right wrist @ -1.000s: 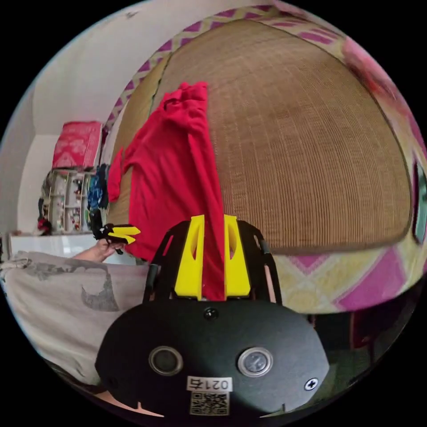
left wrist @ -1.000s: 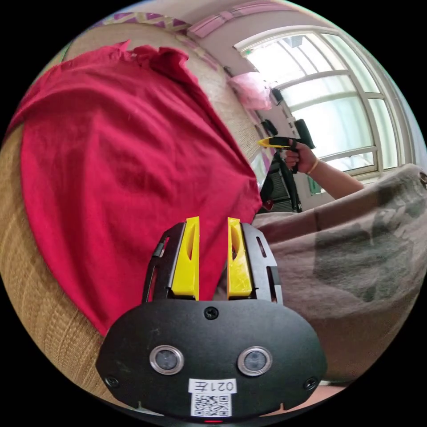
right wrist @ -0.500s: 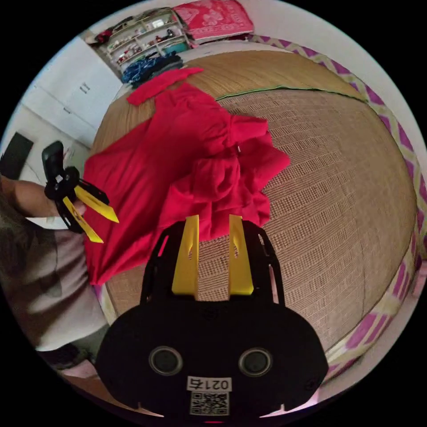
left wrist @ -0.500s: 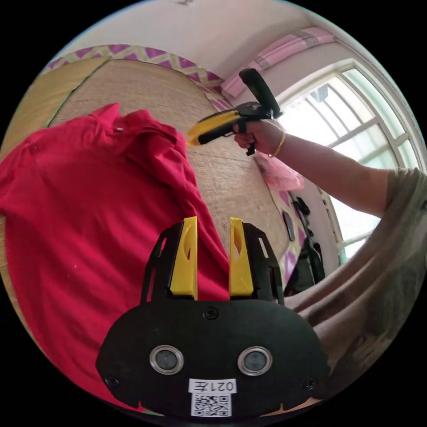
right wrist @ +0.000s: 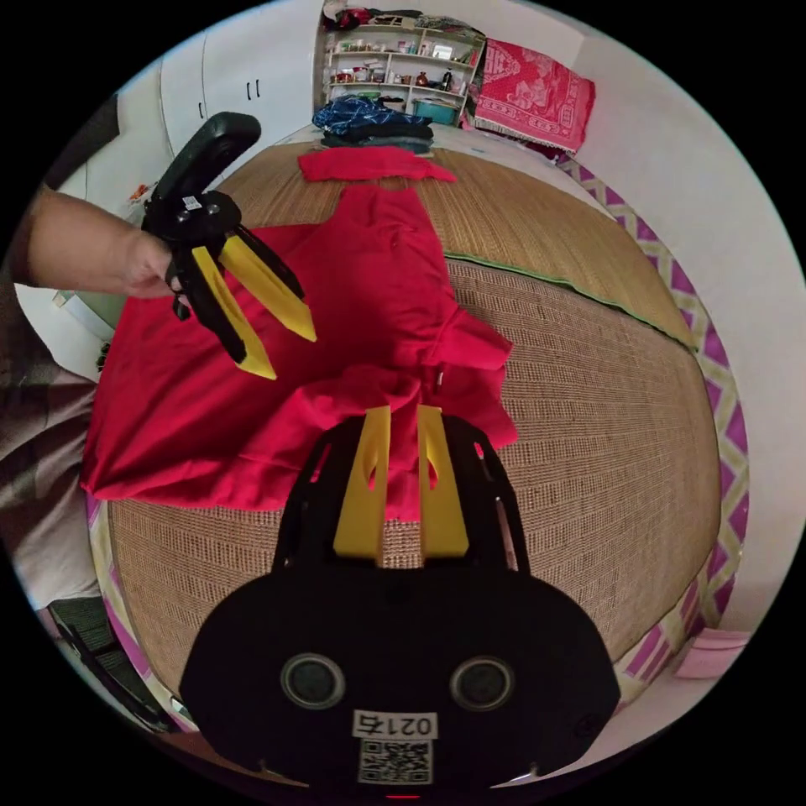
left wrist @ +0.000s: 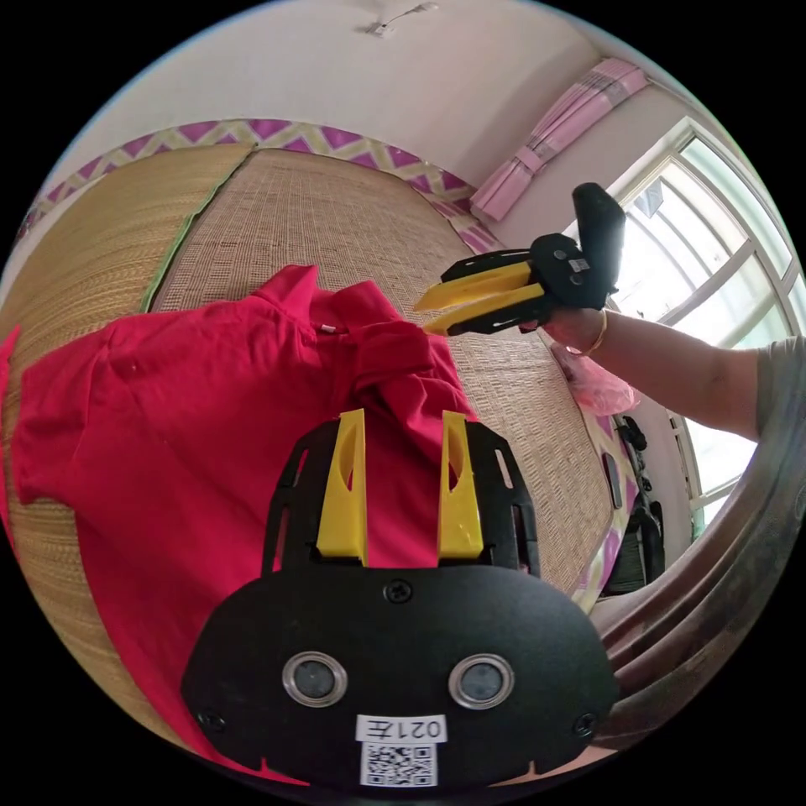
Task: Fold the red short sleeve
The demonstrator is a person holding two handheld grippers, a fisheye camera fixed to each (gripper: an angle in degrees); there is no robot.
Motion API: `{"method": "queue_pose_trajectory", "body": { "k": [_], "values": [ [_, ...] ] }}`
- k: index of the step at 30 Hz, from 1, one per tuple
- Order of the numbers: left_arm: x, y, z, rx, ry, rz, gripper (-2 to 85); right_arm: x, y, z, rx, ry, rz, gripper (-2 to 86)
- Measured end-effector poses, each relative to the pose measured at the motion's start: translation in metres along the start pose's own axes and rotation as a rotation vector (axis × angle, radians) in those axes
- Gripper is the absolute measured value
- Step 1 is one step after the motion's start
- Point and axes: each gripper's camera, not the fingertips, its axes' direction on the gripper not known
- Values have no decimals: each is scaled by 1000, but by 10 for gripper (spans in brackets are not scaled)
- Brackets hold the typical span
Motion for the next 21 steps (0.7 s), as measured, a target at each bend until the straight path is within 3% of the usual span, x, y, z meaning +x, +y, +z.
{"method": "queue_pose_trajectory", "body": {
  "k": [4, 8, 13, 21],
  "values": [
    [-16, -4, -1, -5, 14, 7, 126, 15, -7, -9, -25, -49, -97, 76],
    [-29, -3, -11, -2, 30, 18, 126, 8, -4, -4, -134, 20, -301, 98],
    [-40, 0, -18, 20, 42, 21, 124, -12, -11, 1, -134, 118, -514, 101],
    [-58, -14, -13, 28, 39, 35, 124, 64, -24, -10, -15, -26, -254, 0]
  ]
}}
